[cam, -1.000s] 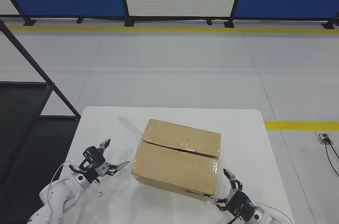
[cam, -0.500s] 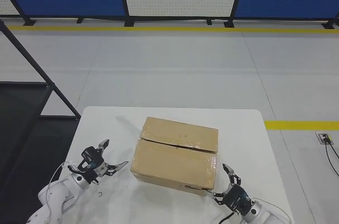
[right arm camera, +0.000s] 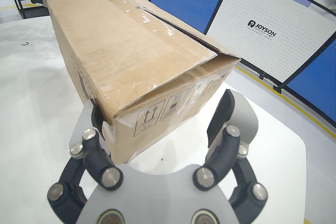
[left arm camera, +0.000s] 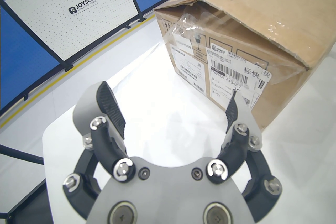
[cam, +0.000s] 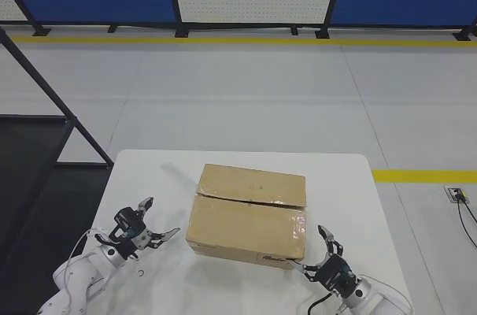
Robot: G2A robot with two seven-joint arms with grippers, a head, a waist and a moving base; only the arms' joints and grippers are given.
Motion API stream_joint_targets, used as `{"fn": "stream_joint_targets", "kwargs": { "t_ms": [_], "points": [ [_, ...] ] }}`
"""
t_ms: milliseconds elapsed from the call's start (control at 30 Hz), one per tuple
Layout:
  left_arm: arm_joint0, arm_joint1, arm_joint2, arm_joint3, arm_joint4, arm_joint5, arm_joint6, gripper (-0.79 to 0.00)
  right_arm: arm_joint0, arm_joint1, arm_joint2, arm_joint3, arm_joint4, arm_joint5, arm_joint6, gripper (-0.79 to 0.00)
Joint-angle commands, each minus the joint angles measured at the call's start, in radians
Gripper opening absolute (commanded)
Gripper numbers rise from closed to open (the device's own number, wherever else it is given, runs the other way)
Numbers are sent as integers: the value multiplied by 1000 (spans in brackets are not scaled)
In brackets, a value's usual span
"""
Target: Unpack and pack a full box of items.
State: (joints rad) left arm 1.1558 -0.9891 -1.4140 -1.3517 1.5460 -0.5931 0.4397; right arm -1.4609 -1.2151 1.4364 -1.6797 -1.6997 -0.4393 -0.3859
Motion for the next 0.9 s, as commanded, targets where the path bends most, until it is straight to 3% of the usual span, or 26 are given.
{"fn": "stream_joint_targets", "kwargs": {
  "t_ms": [0,867],
  "points": [
    [3,0,-2,-1,-1,3,0,0,2,1,1,2,4,2,1,0],
    [34,5,-18,-34,-4,16,-3,0,48,9,-5,53,60,38,-2,0]
  ]
}}
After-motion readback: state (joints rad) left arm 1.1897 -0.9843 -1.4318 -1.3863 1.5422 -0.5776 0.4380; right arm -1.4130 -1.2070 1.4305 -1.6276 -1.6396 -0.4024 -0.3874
